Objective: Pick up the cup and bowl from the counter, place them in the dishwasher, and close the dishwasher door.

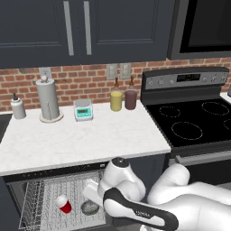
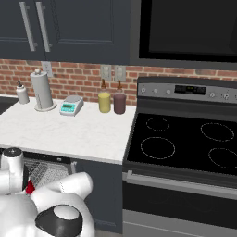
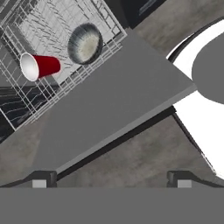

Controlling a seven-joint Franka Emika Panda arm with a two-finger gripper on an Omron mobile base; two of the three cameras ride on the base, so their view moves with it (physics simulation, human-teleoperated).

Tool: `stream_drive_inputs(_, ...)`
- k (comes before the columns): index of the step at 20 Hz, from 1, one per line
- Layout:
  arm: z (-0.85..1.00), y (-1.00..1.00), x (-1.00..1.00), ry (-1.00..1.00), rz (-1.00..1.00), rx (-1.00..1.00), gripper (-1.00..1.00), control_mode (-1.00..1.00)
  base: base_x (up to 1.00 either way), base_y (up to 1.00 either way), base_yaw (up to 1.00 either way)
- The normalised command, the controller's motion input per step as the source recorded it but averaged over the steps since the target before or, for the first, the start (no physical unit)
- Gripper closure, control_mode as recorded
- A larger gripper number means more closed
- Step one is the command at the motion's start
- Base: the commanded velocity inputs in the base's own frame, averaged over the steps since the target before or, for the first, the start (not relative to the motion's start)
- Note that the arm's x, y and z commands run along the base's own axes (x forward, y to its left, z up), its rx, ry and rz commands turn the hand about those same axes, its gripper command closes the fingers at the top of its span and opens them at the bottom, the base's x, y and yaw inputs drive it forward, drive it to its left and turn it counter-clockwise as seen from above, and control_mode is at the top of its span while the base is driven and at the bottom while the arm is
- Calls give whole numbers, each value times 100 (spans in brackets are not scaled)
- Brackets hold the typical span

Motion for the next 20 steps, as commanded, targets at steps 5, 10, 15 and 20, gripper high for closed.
stream_drive_inputs(5,41,0,0,-9,6,12,-100,-100,0,0,0)
stream_drive_inputs(10,24,0,0,-3,7,6,-100,-100,0,0,0)
stream_drive_inputs(15,15,0,-11,-7,8,5,-100,-100,0,0,0)
stream_drive_inputs(20,17,0,-31,-12,13,5,-100,-100,0,0,0)
